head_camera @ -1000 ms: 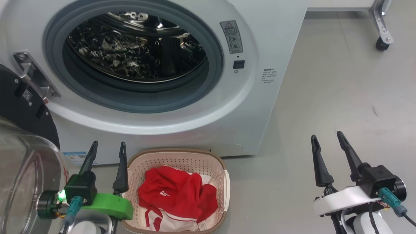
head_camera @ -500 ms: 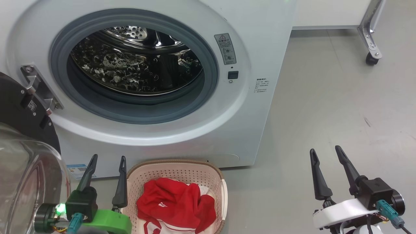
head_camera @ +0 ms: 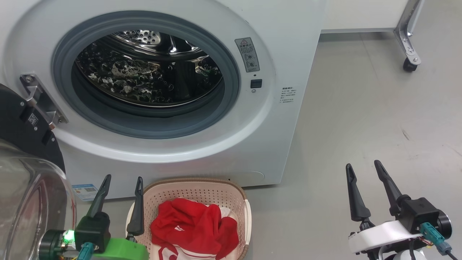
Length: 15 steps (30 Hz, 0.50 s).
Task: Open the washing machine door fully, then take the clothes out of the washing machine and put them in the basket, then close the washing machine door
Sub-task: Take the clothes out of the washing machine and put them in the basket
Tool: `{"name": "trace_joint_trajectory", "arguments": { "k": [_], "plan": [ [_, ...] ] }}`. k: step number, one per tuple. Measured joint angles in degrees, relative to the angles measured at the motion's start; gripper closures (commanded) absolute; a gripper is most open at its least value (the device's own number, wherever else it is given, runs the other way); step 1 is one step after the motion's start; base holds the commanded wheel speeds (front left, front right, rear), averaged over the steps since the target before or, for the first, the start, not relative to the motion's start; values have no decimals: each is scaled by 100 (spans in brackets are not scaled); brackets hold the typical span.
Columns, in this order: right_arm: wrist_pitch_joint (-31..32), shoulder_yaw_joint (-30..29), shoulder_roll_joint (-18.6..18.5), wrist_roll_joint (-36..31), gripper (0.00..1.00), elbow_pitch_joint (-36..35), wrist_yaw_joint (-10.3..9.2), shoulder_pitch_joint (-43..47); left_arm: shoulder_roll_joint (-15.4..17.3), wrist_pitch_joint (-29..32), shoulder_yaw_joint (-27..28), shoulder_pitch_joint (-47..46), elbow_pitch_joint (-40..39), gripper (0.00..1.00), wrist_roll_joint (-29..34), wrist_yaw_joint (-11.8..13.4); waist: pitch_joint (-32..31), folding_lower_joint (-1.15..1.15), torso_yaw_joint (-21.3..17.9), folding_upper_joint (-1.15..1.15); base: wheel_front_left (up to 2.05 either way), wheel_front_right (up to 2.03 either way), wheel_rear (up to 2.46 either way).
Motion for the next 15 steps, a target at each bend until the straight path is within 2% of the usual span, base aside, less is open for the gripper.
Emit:
{"name": "trace_joint_trajectory", "arguments": {
  "k": [15],
  "plan": [
    [52,2,-4,0,0,-94,-48,34,44,152,1,147,-305,0,99,56,-22,0,-16,0,0,1,-1]
  ]
}}
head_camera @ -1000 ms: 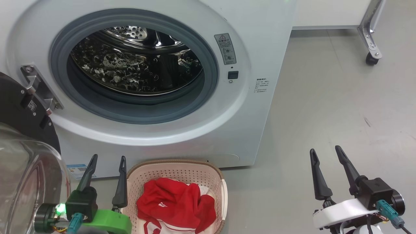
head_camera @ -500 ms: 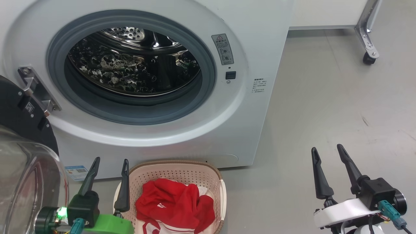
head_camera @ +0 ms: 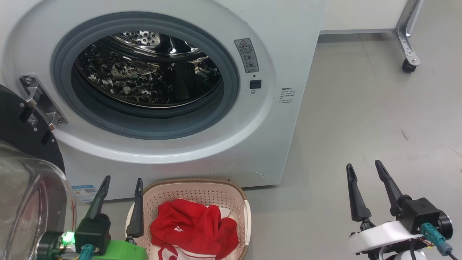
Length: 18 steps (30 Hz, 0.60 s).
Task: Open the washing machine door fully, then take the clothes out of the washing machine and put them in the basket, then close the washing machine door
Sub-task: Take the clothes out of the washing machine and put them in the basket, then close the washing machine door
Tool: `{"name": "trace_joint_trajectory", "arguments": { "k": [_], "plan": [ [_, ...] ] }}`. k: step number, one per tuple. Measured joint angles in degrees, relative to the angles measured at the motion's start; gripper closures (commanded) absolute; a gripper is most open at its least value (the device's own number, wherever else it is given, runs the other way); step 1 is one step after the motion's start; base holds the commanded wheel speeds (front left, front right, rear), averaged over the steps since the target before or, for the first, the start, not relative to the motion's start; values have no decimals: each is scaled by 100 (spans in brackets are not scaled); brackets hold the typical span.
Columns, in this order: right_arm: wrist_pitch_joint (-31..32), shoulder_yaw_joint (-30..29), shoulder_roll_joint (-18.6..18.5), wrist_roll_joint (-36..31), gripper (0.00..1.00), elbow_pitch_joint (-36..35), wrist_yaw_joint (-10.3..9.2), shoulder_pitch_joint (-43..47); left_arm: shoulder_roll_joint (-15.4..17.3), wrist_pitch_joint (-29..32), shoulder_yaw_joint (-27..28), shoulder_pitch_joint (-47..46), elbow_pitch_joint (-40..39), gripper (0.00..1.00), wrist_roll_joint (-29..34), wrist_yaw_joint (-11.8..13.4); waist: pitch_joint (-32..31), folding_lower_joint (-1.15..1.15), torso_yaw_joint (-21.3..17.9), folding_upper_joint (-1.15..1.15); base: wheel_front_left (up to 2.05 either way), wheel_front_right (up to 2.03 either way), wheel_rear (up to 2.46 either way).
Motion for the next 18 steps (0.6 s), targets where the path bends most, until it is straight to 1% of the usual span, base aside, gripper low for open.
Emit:
{"name": "trace_joint_trajectory", "arguments": {
  "k": [9,18],
  "plan": [
    [1,0,-7,0,0,-41,0,24,2,94,-2,78,-112,0,19,26,-2,0,11,0,-25,29,-4],
    [8,2,-9,1,0,-65,-1,25,1,147,-9,83,-215,0,24,45,-13,0,16,0,-64,64,0]
  ]
}}
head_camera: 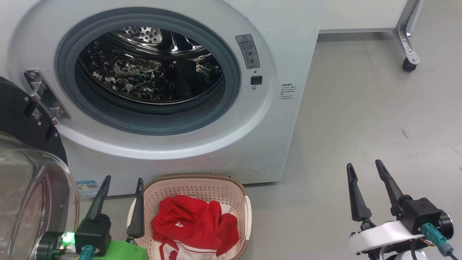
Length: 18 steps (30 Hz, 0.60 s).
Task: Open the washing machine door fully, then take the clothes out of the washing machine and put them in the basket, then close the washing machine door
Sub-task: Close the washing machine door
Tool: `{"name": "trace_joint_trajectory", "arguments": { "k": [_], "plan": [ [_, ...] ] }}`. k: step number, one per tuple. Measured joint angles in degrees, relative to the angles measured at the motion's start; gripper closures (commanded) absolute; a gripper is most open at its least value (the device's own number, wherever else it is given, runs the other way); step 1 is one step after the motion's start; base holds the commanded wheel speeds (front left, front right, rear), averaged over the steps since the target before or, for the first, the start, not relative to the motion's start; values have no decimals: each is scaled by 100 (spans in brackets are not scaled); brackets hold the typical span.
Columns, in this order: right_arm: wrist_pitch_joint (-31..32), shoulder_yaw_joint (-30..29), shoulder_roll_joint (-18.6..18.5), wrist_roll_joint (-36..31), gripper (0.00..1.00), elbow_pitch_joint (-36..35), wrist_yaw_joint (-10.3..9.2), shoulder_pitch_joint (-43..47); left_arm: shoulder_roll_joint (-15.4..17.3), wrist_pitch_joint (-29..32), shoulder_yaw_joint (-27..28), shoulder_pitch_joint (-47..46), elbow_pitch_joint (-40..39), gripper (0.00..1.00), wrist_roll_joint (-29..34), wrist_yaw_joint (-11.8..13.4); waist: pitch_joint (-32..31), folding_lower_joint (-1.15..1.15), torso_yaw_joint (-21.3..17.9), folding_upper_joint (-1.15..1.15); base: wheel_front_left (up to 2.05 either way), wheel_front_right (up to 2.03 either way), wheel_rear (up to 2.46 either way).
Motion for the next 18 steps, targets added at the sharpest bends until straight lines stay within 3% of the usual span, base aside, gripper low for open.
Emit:
{"name": "trace_joint_trajectory", "arguments": {
  "k": [18],
  "plan": [
    [51,3,-22,0,0,-73,-5,16,-1,81,-86,32,-122,0,-1,3,30,0,2,0,-115,115,0]
  ]
}}
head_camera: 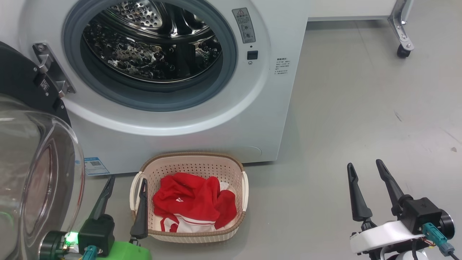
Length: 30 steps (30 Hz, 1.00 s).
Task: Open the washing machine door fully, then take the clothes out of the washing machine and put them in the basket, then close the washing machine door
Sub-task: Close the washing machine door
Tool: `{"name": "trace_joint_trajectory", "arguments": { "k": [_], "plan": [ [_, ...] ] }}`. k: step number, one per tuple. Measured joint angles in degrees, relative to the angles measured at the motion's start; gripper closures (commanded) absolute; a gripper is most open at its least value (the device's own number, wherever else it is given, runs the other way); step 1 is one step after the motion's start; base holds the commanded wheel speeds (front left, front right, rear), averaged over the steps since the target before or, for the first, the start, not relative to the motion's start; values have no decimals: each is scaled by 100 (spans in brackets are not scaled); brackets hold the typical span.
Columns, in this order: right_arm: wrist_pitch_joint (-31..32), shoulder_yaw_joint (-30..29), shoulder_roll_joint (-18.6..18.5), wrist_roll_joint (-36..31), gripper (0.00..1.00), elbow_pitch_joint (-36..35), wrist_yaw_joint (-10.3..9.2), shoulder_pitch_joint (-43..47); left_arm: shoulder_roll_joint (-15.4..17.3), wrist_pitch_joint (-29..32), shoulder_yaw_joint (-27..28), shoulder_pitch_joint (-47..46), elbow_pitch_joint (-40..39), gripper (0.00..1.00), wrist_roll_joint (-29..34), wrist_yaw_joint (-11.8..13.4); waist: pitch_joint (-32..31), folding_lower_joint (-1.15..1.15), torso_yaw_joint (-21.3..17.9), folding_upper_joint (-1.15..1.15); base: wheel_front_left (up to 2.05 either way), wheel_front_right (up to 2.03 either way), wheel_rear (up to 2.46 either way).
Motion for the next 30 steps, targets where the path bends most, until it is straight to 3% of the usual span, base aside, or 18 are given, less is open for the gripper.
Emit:
{"name": "trace_joint_trajectory", "arguments": {
  "k": [15,30],
  "plan": [
    [0,11,-5,0,0,-3,-2,34,1,-11,-1,2,-66,0,-10,-8,-39,0,10,0,-89,89,0],
    [44,16,-12,0,0,-3,-43,40,0,-23,4,24,-81,0,-75,-43,-95,0,15,0,-27,27,0]
  ]
}}
